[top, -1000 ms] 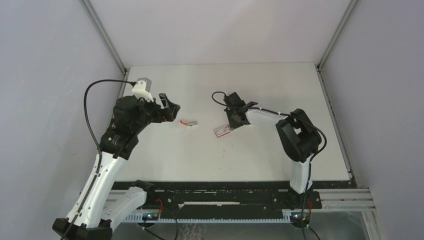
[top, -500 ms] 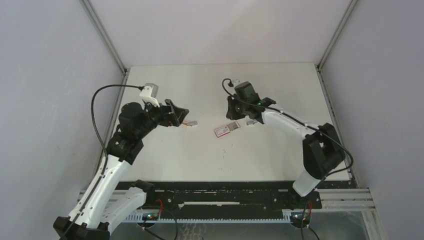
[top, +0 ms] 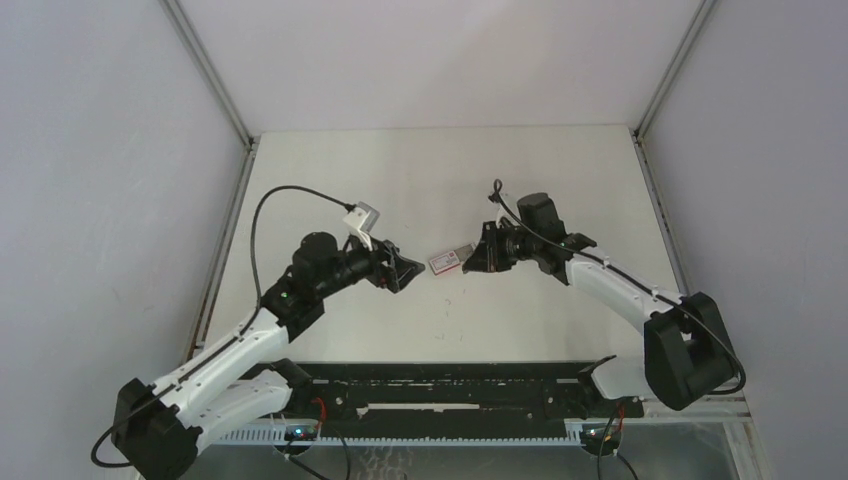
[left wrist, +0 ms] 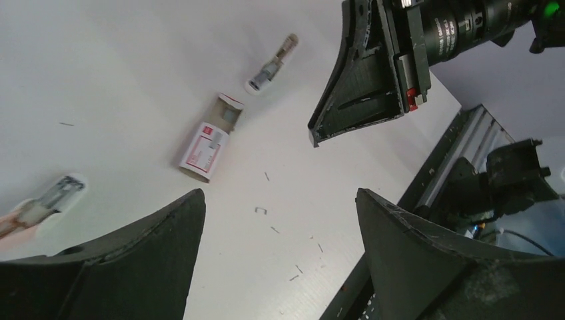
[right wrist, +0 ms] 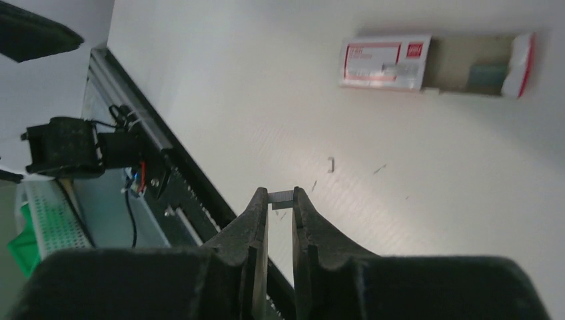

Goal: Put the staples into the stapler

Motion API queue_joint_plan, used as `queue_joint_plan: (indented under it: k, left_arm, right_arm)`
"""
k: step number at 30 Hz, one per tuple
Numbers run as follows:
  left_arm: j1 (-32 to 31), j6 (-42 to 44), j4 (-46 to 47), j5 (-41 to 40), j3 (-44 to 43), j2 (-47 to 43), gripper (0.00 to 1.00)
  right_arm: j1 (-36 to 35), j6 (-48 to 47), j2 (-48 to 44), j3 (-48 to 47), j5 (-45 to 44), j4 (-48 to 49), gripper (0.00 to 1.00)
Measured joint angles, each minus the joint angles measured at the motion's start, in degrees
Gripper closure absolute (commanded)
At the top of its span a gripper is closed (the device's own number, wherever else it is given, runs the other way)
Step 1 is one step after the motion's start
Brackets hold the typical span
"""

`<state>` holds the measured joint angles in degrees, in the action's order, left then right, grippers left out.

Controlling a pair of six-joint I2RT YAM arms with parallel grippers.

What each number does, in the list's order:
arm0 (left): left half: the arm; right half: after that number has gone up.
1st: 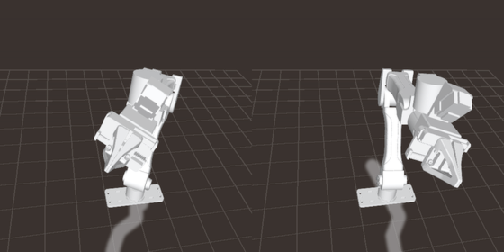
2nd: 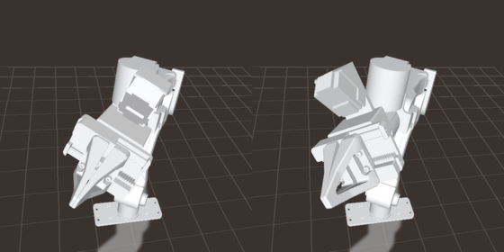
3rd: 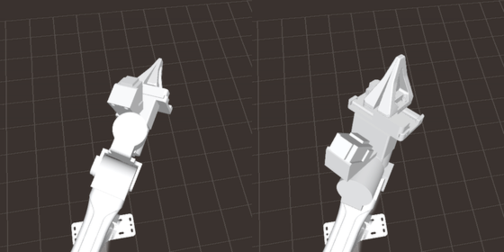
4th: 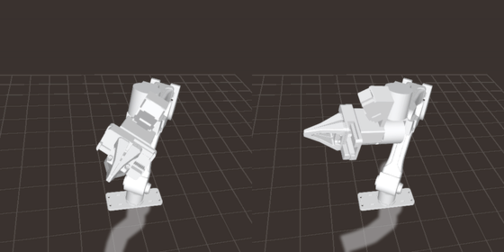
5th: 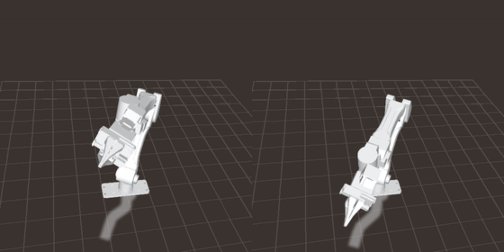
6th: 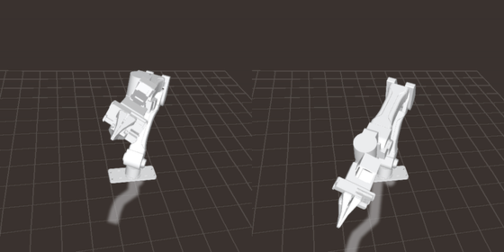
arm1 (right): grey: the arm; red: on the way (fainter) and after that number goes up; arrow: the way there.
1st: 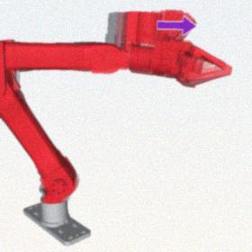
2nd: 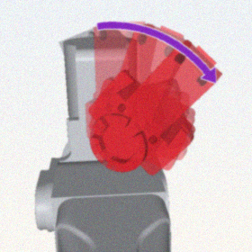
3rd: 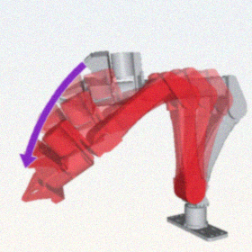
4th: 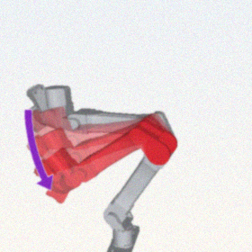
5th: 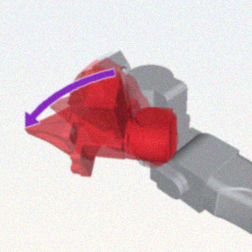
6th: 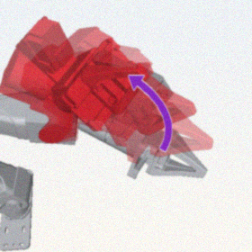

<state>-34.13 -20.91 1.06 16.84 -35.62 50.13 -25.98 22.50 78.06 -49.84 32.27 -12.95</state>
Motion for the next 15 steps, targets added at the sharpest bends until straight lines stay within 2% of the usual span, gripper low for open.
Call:
queue_joint_plan:
  k: [3, 5, 10, 15]
  left_arm:
    - [-3.2, -0.7, 4.6, 0.0, 2.7, 2.0, 0.14]
    - [-5.7, -1.4, 7.5, -0.3, 4.4, 3.5, 0.15]
    - [-8.1, -3.8, 12.0, -3.0, 6.0, 6.8, 0.15]
    - [-8.1, -5.6, 15.5, -5.4, 7.7, 7.4, 0.16]
  right_arm:
    - [0.1, 2.8, -2.0, 4.7, 2.8, 2.8, 0.93]
    - [-0.5, 4.1, -4.2, 7.0, 1.4, 3.7, 0.92]
    - [-5.0, 4.3, -9.3, 10.4, -12.2, 7.1, 0.93]
    - [-8.6, 4.7, -7.6, 17.6, -25.5, 16.1, 0.93]
